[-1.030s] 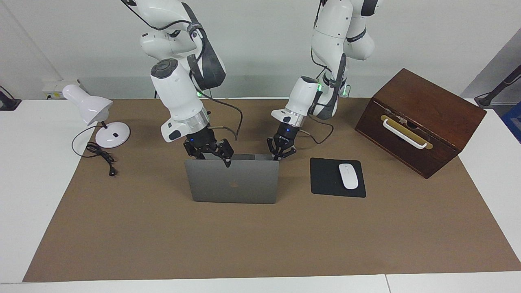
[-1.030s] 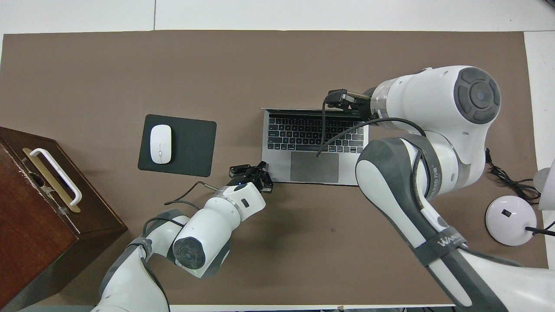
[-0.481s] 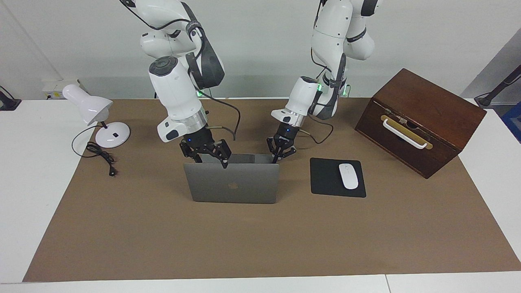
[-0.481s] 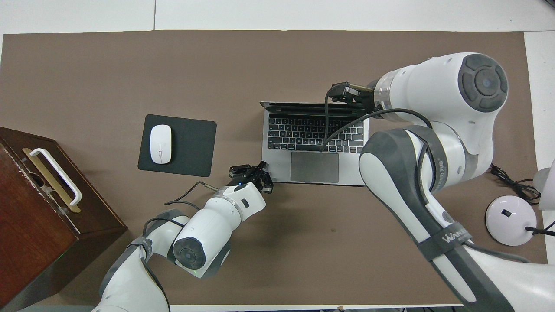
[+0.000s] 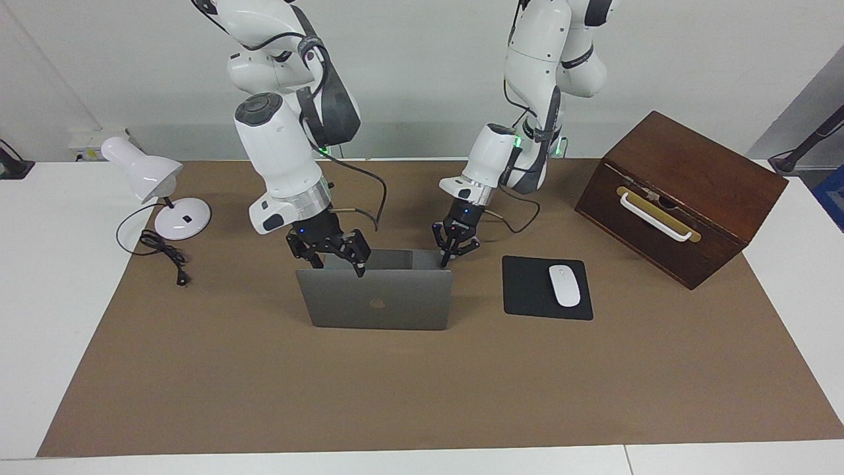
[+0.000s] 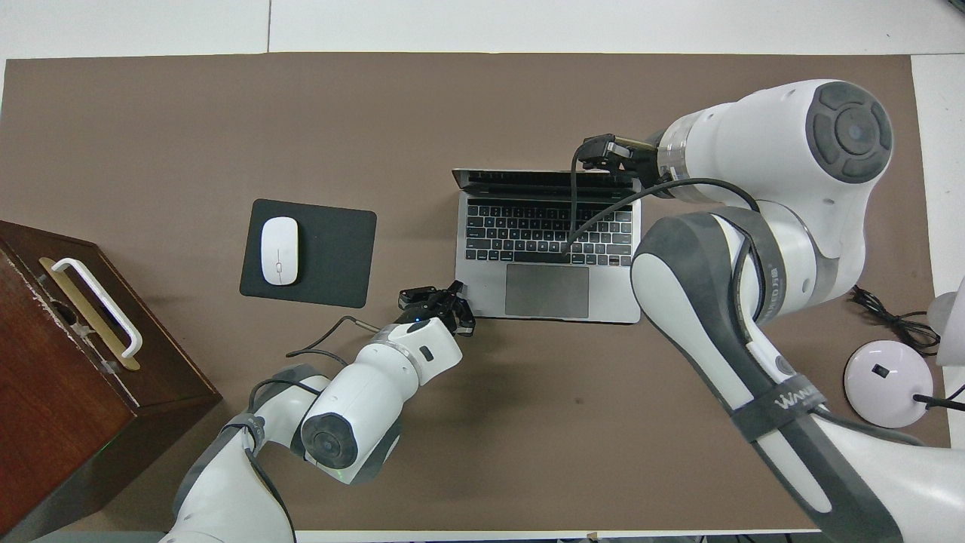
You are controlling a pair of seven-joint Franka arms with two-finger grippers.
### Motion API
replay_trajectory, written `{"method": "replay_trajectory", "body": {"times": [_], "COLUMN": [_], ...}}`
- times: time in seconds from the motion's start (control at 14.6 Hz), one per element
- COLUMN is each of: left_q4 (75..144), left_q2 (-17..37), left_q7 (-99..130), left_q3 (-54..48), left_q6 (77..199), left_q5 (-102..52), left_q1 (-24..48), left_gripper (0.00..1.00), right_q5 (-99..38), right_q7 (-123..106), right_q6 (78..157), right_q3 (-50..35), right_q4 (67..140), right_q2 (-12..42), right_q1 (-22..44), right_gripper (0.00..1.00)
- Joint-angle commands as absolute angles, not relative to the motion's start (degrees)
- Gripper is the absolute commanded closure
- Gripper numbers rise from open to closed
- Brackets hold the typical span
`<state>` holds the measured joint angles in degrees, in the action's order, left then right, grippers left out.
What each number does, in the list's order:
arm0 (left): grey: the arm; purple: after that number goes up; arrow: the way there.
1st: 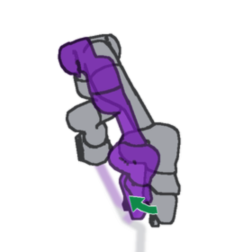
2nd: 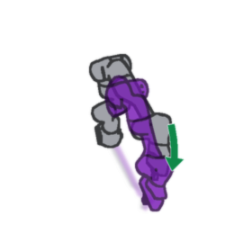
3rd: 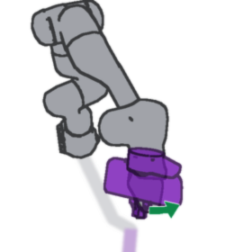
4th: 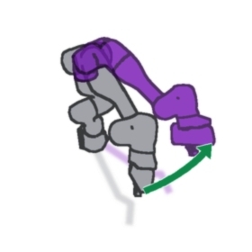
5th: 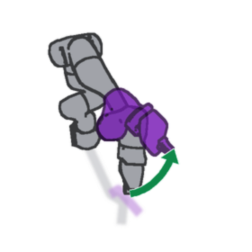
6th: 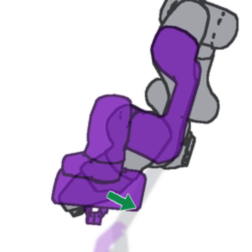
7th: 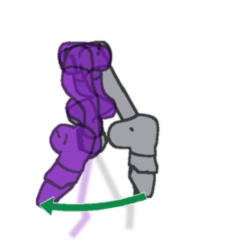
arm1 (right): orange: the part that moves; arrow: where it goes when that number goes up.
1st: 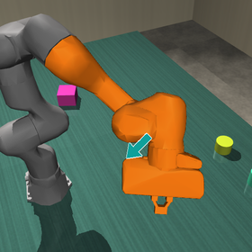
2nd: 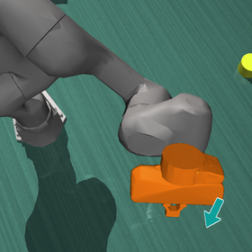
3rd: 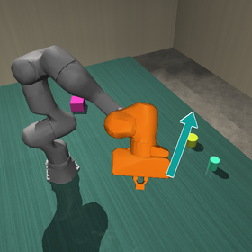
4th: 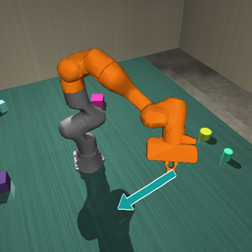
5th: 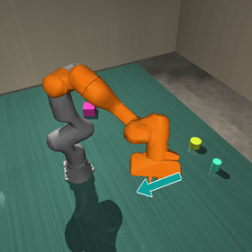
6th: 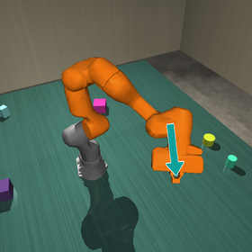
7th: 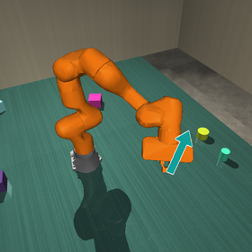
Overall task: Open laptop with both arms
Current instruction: 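Push the lid farther open with the right gripper, away from the robot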
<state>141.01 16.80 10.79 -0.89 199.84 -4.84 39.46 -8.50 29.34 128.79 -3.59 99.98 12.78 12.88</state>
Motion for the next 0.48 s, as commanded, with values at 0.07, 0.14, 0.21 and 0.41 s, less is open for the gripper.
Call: {"method": "replay_trajectory", "body": {"times": [0.07, 0.14, 0.21, 0.41], "left_q4": [138.60, 138.60, 138.43, 138.34], "left_q2": [19.78, 19.78, 19.78, 19.78], "left_q7": [10.46, 10.46, 10.46, 10.46], "left_q3": [-1.23, -1.23, -1.23, -1.23], "left_q6": [200.74, 200.74, 200.74, 200.66], "left_q5": [-6.42, -6.42, -6.42, -6.42], "left_q1": [41.66, 41.66, 41.66, 41.66], "left_gripper": [1.00, 1.00, 1.00, 1.00], "right_q5": [-5.11, -4.66, -4.66, -4.57], "right_q7": [27.34, 26.64, 26.46, 25.50], "right_q6": [127.71, 127.53, 127.09, 126.56], "right_q3": [-4.39, -4.39, -4.39, -4.39], "right_q4": [97.12, 96.86, 96.33, 95.45], "right_q2": [14.24, 14.33, 14.67, 15.12], "right_q1": [11.16, 11.08, 10.90, 10.20], "right_gripper": [0.00, 0.00, 0.00, 0.00]}}
